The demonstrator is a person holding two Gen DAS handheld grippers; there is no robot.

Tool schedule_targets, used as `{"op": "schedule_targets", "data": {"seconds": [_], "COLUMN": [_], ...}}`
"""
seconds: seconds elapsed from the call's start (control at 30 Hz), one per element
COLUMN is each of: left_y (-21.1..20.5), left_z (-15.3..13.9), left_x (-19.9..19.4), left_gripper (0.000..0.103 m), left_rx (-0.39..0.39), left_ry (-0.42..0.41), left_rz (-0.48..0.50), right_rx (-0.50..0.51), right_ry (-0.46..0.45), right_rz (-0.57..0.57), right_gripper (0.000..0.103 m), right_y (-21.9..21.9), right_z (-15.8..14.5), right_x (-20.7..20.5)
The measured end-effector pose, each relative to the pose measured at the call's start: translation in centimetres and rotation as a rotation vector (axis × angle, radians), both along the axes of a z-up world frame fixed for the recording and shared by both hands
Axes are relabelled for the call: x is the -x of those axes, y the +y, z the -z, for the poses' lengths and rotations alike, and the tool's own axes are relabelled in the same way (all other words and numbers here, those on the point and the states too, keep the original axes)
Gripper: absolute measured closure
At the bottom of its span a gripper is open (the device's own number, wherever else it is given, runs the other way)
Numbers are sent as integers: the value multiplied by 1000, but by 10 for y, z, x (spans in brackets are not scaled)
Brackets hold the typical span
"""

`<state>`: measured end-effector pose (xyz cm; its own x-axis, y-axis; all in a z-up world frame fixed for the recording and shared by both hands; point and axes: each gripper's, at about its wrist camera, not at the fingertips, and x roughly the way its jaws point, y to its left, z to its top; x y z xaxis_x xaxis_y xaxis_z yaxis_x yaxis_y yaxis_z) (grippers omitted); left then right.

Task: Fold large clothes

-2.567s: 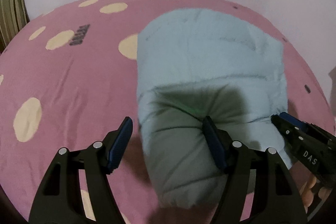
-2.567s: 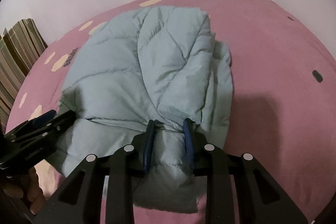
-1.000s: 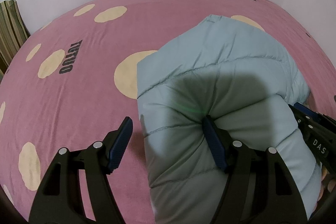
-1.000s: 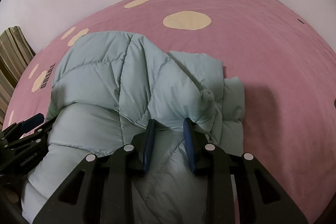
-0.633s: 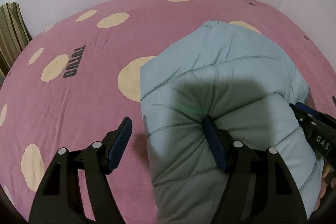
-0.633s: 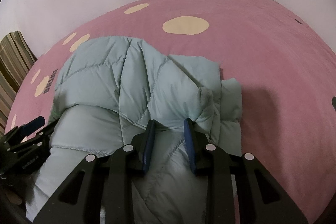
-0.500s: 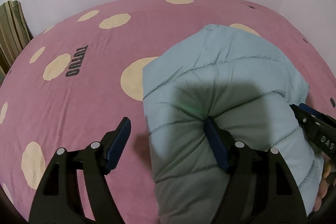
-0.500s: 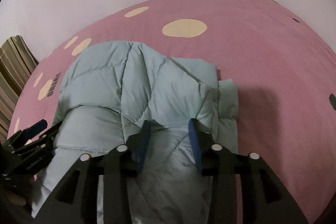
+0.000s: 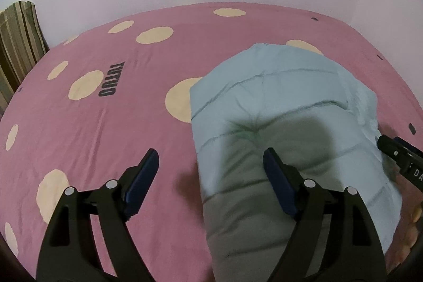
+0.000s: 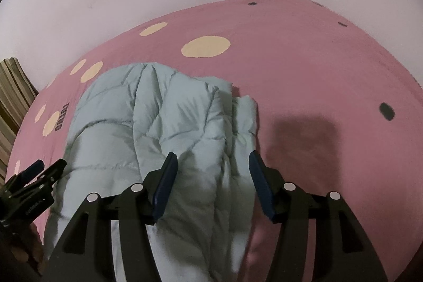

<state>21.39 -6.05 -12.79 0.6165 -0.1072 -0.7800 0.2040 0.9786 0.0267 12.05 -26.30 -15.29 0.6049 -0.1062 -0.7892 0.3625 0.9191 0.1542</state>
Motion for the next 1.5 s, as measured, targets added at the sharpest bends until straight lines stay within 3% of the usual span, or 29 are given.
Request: {"op": "schedule_targets", "data": {"seconds": [0.43, 0.8, 0.9, 1.5], "left_y": [11, 17, 18, 25], "left_z": [-26, -64, -73, -86], "left_x": [59, 106, 117, 144], "left_gripper": [17, 11, 11, 10], "left_rx": [50, 75, 85, 112], "left_ry": [-31, -110, -135, -161], "left_rz": [-11, -10, -13, -19], "right_rx": [40, 72, 94, 134], "right_ry": [-62, -134, -153, -195], "right_rz": [-17, -70, -84, -104], "right_gripper": [39, 34, 28, 25], "right_y": [24, 56, 64, 83], "right_z": [-29, -62, -69, -81], "right_x": [50, 87, 96, 116]}}
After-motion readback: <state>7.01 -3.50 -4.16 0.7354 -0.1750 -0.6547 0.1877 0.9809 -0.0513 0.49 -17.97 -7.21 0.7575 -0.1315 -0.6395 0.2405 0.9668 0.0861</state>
